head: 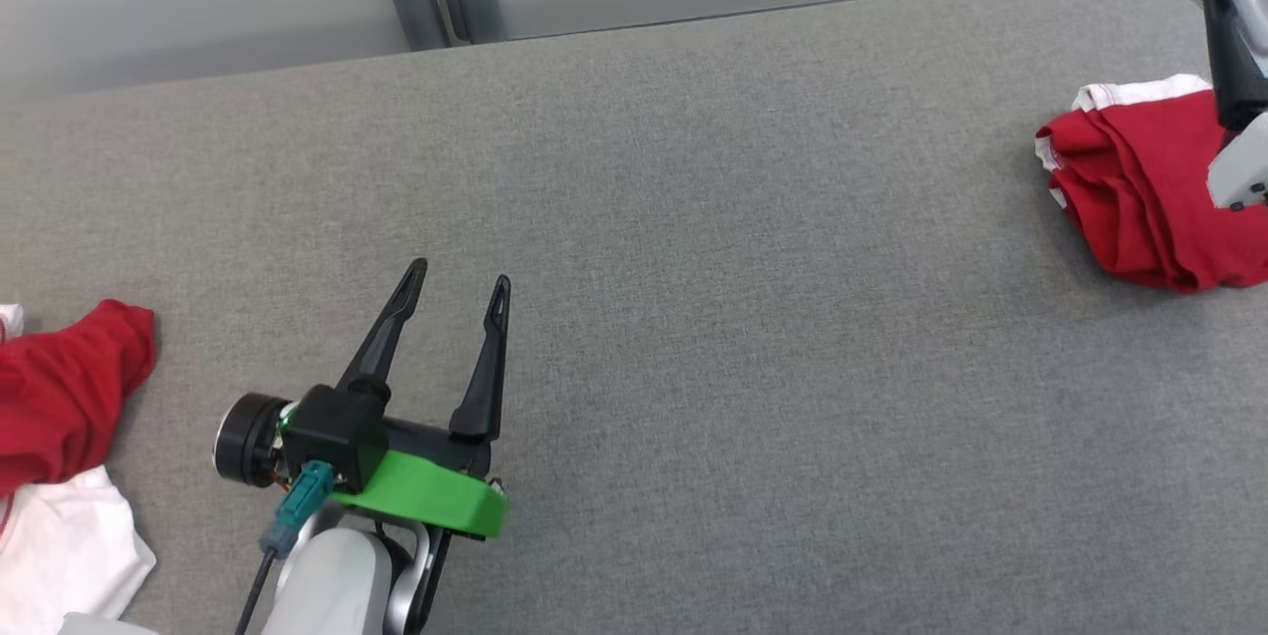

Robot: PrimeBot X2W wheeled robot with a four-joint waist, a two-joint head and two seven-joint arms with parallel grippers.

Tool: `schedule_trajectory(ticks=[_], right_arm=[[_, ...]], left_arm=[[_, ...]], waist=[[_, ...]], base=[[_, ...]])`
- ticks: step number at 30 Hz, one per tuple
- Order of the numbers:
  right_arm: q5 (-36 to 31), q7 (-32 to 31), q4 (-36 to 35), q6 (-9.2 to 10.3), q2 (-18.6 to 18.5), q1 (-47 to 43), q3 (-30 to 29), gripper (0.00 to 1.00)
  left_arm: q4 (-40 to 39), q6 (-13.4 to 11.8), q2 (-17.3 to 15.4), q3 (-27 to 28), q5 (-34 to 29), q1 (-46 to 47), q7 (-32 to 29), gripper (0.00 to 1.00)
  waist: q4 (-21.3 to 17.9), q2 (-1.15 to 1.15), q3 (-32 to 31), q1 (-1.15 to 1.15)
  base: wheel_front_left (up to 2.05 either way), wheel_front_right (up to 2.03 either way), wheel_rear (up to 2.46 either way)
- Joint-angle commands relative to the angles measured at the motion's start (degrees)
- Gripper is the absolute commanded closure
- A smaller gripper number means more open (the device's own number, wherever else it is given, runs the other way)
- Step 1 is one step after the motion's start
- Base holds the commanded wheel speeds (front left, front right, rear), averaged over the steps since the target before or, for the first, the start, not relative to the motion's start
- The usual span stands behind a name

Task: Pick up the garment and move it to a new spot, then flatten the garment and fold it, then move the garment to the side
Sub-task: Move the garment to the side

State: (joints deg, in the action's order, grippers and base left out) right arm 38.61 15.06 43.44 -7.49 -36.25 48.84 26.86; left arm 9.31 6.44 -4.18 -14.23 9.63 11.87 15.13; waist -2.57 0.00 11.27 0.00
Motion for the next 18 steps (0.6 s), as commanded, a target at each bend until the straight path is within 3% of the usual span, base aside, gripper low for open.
schedule_trajectory(ticks=[1, 8, 18], right_arm=[[-0.5, 0.1, -1.6, -0.01, -0.1, -2.3, -0.6, 0.00], [-2.2, 0.1, -11.9, -0.01, 1.7, -12.7, -5.8, 0.00], [-8.1, 0.1, -26.3, -0.01, 9.7, -32.3, -15.5, 0.00]], left_arm=[[-0.3, -0.4, 0.1, 0.5, 0.1, -1.1, 0.0, 0.00], [-0.3, -0.9, -0.4, 2.5, 0.4, -4.9, 0.0, 0.00], [-0.3, -2.4, -1.4, 6.2, 0.4, -8.5, 0.0, 0.00]], waist=[[1.7, 0.00, -3.0, 0.00], [4.5, 0.00, -8.6, 0.00], [8.7, 0.00, -12.8, 0.00]], base=[[0.00, 0.00, 0.00], [0.00, 0.00, 0.00], [0.00, 0.00, 0.00]])
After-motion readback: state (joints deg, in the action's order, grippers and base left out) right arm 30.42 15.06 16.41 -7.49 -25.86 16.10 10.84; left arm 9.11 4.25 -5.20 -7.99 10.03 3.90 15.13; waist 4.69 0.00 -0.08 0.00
